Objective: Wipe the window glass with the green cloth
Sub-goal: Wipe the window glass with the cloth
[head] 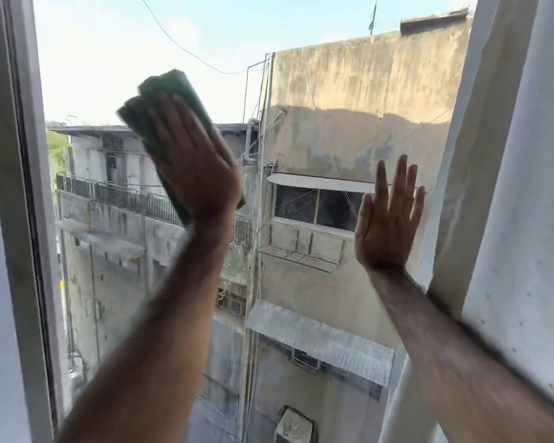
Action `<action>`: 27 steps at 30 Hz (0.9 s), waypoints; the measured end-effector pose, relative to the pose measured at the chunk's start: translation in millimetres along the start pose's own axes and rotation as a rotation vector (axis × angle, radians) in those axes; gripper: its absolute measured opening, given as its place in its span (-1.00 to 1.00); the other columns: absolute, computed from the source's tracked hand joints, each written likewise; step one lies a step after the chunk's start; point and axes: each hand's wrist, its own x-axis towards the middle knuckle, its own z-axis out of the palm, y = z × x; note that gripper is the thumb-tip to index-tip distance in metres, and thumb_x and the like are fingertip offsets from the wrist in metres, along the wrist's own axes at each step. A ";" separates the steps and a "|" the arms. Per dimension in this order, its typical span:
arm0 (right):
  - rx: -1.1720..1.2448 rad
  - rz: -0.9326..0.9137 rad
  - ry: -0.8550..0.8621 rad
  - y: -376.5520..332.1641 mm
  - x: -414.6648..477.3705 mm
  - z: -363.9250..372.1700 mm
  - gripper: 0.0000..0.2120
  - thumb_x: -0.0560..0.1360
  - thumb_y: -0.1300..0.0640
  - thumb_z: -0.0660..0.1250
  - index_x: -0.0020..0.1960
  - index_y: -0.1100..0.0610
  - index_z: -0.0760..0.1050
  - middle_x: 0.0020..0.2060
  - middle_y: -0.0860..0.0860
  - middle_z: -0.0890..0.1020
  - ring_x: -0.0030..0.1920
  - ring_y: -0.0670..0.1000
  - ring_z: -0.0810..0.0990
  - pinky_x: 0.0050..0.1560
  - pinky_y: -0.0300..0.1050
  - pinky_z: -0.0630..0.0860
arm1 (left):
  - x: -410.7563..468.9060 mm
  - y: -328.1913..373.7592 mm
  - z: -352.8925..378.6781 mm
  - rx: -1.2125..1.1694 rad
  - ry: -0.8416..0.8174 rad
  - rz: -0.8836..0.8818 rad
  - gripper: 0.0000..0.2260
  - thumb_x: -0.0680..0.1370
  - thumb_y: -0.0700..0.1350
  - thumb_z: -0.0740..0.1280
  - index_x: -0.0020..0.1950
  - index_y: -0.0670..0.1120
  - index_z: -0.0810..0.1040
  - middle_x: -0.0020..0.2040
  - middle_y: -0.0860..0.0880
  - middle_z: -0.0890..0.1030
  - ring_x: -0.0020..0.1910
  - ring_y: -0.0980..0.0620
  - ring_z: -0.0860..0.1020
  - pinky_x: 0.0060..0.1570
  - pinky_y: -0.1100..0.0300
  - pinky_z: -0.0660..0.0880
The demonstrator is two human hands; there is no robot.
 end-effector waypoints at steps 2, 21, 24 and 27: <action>-0.003 -0.003 -0.001 2.4 0.8 0.1 -0.47 0.80 0.02 0.00 0.76 0.04 0.10 0.76 0.15 0.12 0.77 0.17 0.06 0.74 0.27 0.07 | -32.6 46.0 9.5 -0.047 -0.040 0.251 -0.50 0.76 -0.04 -0.02 0.69 -0.16 0.11 0.70 -0.19 0.15 0.69 -0.19 0.10 0.64 -0.23 0.08; -0.019 0.019 -0.025 -4.2 -0.2 -3.3 -0.44 0.79 -0.05 -0.11 0.76 0.02 0.08 0.76 0.14 0.10 0.77 0.15 0.05 0.74 0.26 0.06 | -4.5 -123.0 -11.6 0.024 -0.155 0.432 -0.45 0.73 -0.02 0.10 0.70 -0.11 0.07 0.70 -0.14 0.16 0.70 -0.16 0.08 0.61 -0.35 0.07; -0.027 0.015 -0.022 -4.2 -1.6 -3.7 -0.45 0.79 -0.02 -0.07 0.76 0.04 0.09 0.76 0.15 0.10 0.77 0.16 0.06 0.74 0.27 0.07 | 42.0 -80.7 -4.1 0.028 -0.095 0.309 -0.46 0.75 0.04 0.01 0.71 -0.11 0.06 0.72 -0.10 0.11 0.71 -0.10 0.04 0.64 -0.26 0.05; -0.021 0.018 -0.029 -5.0 -0.8 -3.9 -0.45 0.79 0.00 -0.04 0.76 0.05 0.10 0.76 0.16 0.10 0.77 0.17 0.06 0.74 0.26 0.07 | 39.8 -78.2 0.4 0.044 -0.074 0.319 -0.46 0.75 0.05 -0.02 0.71 -0.11 0.04 0.72 -0.10 0.10 0.71 -0.08 0.03 0.65 -0.24 0.05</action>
